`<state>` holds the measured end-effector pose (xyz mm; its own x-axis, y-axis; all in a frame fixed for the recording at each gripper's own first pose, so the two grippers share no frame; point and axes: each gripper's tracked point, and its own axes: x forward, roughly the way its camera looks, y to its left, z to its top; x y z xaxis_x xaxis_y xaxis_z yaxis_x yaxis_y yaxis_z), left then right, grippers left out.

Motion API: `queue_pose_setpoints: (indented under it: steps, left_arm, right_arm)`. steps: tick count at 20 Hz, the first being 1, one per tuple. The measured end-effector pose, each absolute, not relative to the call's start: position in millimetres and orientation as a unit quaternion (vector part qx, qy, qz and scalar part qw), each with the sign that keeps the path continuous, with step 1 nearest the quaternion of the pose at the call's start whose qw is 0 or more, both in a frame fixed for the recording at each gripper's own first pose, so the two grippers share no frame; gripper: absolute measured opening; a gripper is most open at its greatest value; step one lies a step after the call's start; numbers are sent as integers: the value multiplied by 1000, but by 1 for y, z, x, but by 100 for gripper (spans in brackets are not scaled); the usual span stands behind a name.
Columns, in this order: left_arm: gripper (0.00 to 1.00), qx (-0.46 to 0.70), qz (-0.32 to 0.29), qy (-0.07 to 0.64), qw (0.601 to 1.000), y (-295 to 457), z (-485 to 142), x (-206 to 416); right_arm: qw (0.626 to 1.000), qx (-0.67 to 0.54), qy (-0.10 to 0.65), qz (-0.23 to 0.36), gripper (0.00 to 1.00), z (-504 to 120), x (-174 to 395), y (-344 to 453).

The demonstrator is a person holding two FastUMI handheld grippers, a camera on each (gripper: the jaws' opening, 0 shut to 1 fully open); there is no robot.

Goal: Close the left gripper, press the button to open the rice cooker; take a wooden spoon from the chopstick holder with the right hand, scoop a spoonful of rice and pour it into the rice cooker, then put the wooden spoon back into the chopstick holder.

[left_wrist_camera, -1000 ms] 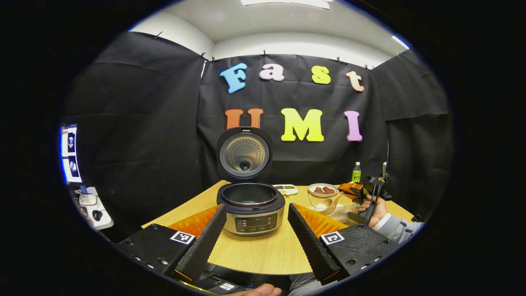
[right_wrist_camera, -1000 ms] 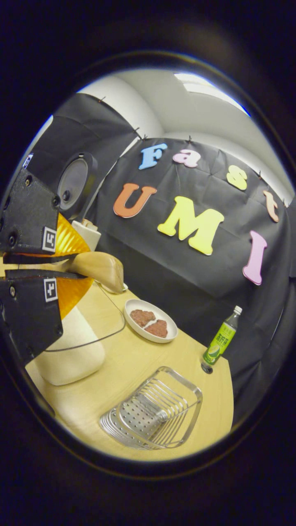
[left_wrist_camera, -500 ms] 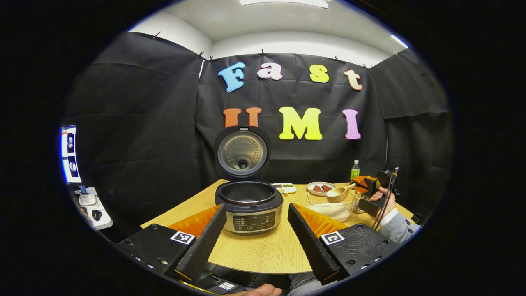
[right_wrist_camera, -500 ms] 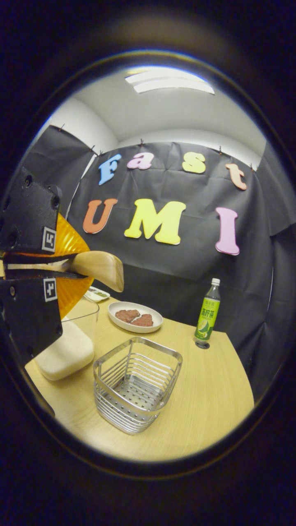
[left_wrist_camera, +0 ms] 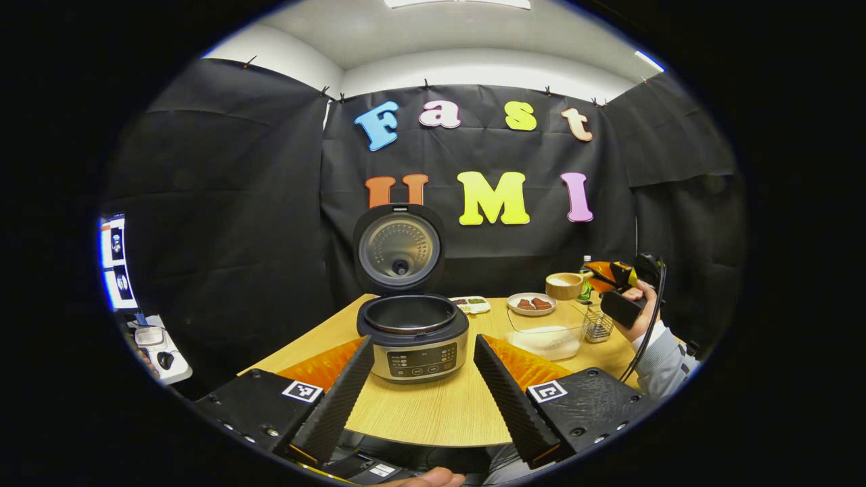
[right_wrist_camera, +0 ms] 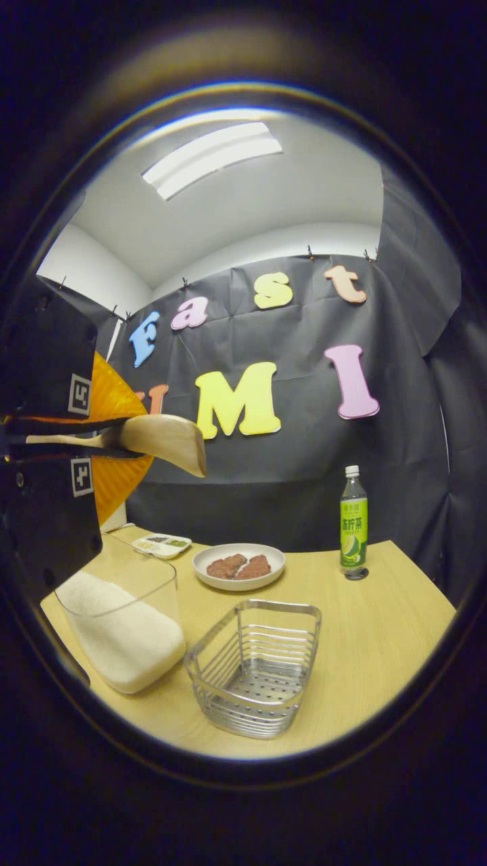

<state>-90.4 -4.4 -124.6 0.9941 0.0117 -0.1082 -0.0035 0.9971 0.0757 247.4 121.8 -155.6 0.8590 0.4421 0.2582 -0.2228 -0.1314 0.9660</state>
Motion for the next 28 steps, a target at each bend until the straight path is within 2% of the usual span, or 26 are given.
queue_pose_setpoints:
  steps: [2, 6, 7, 10, 17, 21, 22, 23, 28]
  left_arm:
    - [94, 37, 7, 52, 998, 4, -124, -95]
    - [94, 26, 19, 44, 999, 27, -121, -104]
    - [94, 21, 23, 43, 999, 34, -121, -106]
    - [94, -9, 34, 46, 998, 48, -121, -110]
    - [95, 5, 43, 39, 998, 69, -115, -117]
    - [95, 11, 45, 29, 999, 79, -112, -123]
    - [95, 6, 44, 30, 999, 80, -112, -124]
    - [95, 3, 43, 32, 999, 81, -114, -124]
    - [95, -4, 37, 41, 998, 79, -120, -125]
  right_arm:
    - [653, 705, 83, 264, 10, -146, 242, 144]
    - [684, 665, 100, 283, 10, -127, 236, 207]
    - [690, 657, 106, 285, 7, -125, 234, 222]
    - [707, 626, 122, 305, 10, -117, 226, 275]
    - [779, 522, 143, 318, 10, -105, 220, 368]
    - [851, 411, 115, 305, 10, -86, 221, 396]
    - [868, 376, 105, 307, 7, -80, 220, 403]
    - [881, 344, 95, 309, 10, -76, 218, 410]
    - [917, 250, 48, 308, 10, -51, 202, 435]
